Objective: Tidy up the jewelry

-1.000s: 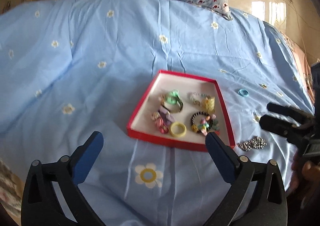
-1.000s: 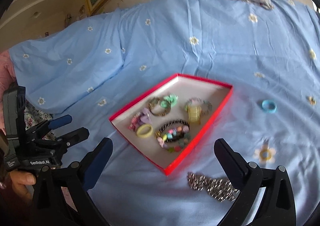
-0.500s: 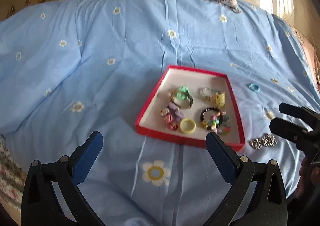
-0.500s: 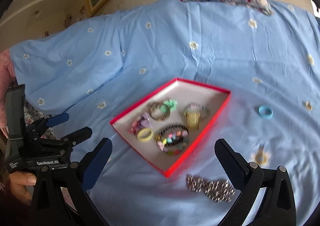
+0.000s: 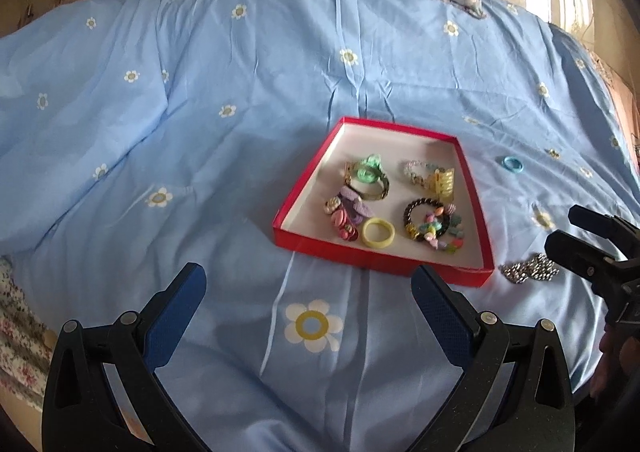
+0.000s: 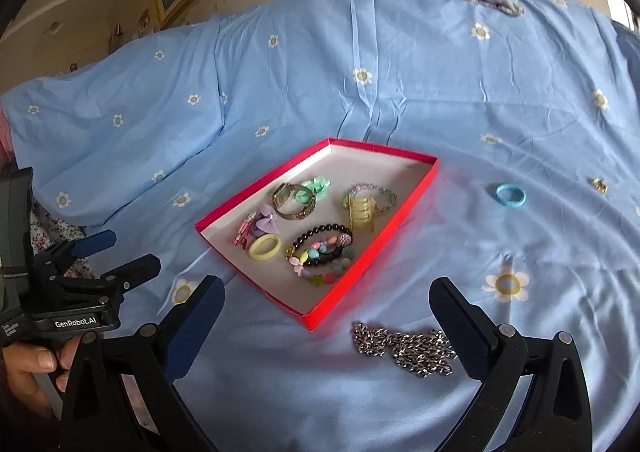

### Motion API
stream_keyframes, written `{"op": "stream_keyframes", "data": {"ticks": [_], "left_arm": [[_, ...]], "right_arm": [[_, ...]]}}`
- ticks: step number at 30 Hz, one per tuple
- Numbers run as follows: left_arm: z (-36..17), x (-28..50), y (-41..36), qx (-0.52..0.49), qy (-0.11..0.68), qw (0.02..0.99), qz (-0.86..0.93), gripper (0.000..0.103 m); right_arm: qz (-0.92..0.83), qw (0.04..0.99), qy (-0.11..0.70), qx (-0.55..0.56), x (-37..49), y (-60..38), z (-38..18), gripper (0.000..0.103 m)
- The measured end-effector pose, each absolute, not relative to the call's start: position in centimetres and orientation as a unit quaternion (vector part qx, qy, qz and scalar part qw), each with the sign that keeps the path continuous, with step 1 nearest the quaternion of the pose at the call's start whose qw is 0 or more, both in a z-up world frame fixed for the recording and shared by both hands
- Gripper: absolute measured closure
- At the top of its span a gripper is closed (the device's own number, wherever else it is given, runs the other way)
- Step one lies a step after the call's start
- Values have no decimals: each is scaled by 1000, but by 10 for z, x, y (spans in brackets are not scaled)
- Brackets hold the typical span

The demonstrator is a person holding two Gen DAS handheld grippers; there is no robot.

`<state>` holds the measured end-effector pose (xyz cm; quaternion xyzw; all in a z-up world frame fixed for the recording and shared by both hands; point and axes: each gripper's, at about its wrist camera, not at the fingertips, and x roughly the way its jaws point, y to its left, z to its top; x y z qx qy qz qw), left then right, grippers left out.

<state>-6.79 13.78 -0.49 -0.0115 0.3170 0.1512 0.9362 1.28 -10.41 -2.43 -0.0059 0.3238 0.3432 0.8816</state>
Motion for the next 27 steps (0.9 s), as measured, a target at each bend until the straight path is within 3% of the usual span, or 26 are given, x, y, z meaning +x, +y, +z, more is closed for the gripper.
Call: {"op": "stream_keyframes", "data": {"ticks": [10,27], "left_arm": [[7,-73,130,10,293,942,164,0],[-3,-65,125,31,325,929,173,0]], "right_arm": [[339,892,295,-32,3,-102,-17,0],[343,887,307,-37,2,-98,-22,0]]}}
